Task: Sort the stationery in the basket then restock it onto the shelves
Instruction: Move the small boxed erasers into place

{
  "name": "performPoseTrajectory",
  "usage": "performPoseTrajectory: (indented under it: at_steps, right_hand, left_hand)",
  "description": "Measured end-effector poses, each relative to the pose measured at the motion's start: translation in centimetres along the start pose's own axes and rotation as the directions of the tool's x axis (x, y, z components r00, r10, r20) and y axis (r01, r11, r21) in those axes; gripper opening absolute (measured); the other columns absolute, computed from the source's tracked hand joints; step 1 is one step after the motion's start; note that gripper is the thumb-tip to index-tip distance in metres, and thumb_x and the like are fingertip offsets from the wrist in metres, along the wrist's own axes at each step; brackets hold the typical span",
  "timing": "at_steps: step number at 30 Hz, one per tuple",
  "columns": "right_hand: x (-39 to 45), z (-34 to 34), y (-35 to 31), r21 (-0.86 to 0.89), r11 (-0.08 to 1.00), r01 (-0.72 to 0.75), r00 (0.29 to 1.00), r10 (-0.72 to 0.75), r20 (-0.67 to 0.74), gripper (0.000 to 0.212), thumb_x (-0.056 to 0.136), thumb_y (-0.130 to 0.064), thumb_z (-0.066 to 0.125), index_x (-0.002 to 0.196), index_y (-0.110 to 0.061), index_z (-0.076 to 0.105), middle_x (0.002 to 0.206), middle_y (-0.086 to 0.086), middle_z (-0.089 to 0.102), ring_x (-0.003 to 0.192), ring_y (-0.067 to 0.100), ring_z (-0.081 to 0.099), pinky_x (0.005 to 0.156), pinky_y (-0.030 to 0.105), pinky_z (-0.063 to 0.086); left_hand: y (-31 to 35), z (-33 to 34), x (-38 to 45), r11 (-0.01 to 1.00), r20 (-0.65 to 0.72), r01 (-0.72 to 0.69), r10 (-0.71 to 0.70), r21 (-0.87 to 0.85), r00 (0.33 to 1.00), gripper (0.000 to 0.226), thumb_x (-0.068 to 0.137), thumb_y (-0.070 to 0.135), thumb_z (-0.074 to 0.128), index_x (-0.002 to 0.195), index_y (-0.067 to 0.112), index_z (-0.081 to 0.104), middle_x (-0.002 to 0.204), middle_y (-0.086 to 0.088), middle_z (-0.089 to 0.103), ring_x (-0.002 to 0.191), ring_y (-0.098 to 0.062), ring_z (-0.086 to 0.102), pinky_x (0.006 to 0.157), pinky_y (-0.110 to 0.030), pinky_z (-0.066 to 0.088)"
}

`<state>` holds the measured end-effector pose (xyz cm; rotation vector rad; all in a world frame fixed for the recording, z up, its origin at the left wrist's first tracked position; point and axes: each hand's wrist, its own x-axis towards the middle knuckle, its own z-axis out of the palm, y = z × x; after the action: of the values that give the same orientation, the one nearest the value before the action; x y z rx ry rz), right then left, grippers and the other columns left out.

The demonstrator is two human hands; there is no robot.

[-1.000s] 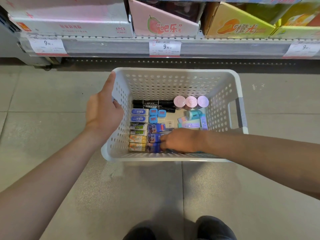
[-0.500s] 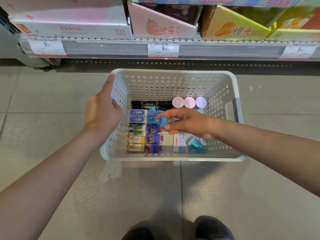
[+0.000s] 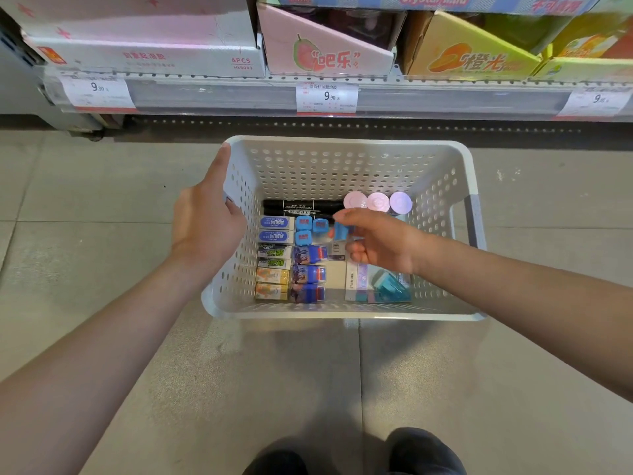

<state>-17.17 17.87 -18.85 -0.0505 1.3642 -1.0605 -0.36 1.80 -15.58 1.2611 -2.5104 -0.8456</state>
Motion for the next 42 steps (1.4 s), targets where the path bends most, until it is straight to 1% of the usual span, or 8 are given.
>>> performPoseTrajectory:
  at_steps: [3,5,8,12,15,22,28,42]
  right_hand:
    - [1.0,-0.2,0.4,-0.155,0.986,0.058,0.984,-0.083,-0.159,0.006,0.093,-0.014,0.056,0.090,-0.016,0.052,0.090,0.010,0.058,0.053,0.010,0.044,0.052,0.020,0.041]
    - [1.5,-0.2,0.8,-0.385,0.919,0.079,0.965,-0.168,-0.202,0.010,0.093,-0.009,0.054,0.101,-0.011,0.049,0.099,0.014,0.055,0.063,0.014,0.052,0.064,0.027,0.047]
    - [2.2,0.1,1.6,-0.762,0.636,0.122,0.929,-0.344,-0.138,0.026,0.091,-0.007,0.055,0.116,-0.006,0.050,0.109,0.012,0.054,0.084,0.020,0.055,0.078,0.031,0.049]
    - [2.8,0.5,2.7,-0.926,0.323,0.197,0.836,-0.549,-0.014,0.031,0.087,-0.007,0.060,0.118,-0.008,0.056,0.117,0.011,0.059,0.097,0.022,0.056,0.085,0.033,0.047]
    - [3.2,0.8,2.9,-0.959,0.210,0.192,0.795,-0.606,0.026,0.034,0.084,-0.008,0.064,0.118,-0.010,0.060,0.117,0.007,0.064,0.106,0.025,0.059,0.086,0.034,0.048]
    - [4.0,1.7,2.9,-0.986,0.079,0.147,0.812,-0.579,0.075,0.037,0.084,-0.017,0.064,0.120,-0.016,0.058,0.120,0.003,0.053,0.104,0.024,0.057,0.079,0.035,0.052]
    - [4.4,2.2,2.8,-0.989,0.006,0.150,0.818,-0.563,0.121,0.037,0.088,-0.016,0.060,0.124,-0.012,0.053,0.124,0.006,0.049,0.104,0.027,0.058,0.077,0.038,0.052]
    - [3.7,1.8,2.7,-0.974,-0.191,0.121,0.841,-0.502,0.203,0.036,0.088,-0.011,0.055,0.123,-0.008,0.051,0.118,0.010,0.050,0.091,0.030,0.059,0.056,0.030,0.032]
  left_hand:
    - [0.0,0.0,0.0,1.000,-0.001,0.009,-0.009,0.001,1.000,0.071,0.090,-0.001,0.043,0.152,0.025,0.021,0.057,-0.003,0.040,0.047,-0.014,0.038,0.043,-0.026,0.030]
    - [0.0,0.1,0.0,1.000,0.002,0.010,-0.010,-0.002,1.000,0.071,0.090,-0.001,0.043,0.152,0.026,0.021,0.057,-0.003,0.041,0.047,-0.015,0.038,0.043,-0.027,0.031]
    - [0.0,0.1,0.0,1.000,-0.002,0.007,-0.007,-0.004,1.000,0.070,0.091,-0.001,0.043,0.152,0.025,0.021,0.057,-0.003,0.040,0.047,-0.014,0.037,0.042,-0.027,0.031]
    - [0.1,0.1,0.0,1.000,-0.002,0.005,-0.005,-0.004,1.000,0.070,0.091,-0.001,0.044,0.152,0.024,0.020,0.059,-0.002,0.042,0.048,-0.013,0.039,0.043,-0.026,0.031]
    - [0.0,0.1,0.0,1.000,0.003,0.003,-0.003,-0.006,1.000,0.070,0.091,-0.001,0.043,0.152,0.025,0.020,0.059,-0.003,0.042,0.048,-0.014,0.039,0.043,-0.027,0.032]
    - [-0.1,0.0,0.0,0.999,0.027,-0.002,0.003,-0.051,1.000,0.071,0.091,-0.001,0.043,0.151,0.027,0.020,0.071,-0.017,0.055,0.051,-0.021,0.044,0.048,-0.039,0.045]
    - [-0.2,0.0,0.0,0.999,0.020,0.000,0.001,-0.043,1.000,0.071,0.090,-0.001,0.042,0.151,0.027,0.020,0.066,-0.015,0.051,0.050,-0.018,0.040,0.048,-0.033,0.038]
    - [0.0,-0.1,-0.1,0.998,0.034,0.014,-0.012,-0.056,0.999,0.071,0.091,0.000,0.042,0.152,0.028,0.020,0.072,-0.017,0.054,0.050,-0.017,0.041,0.047,-0.034,0.040]
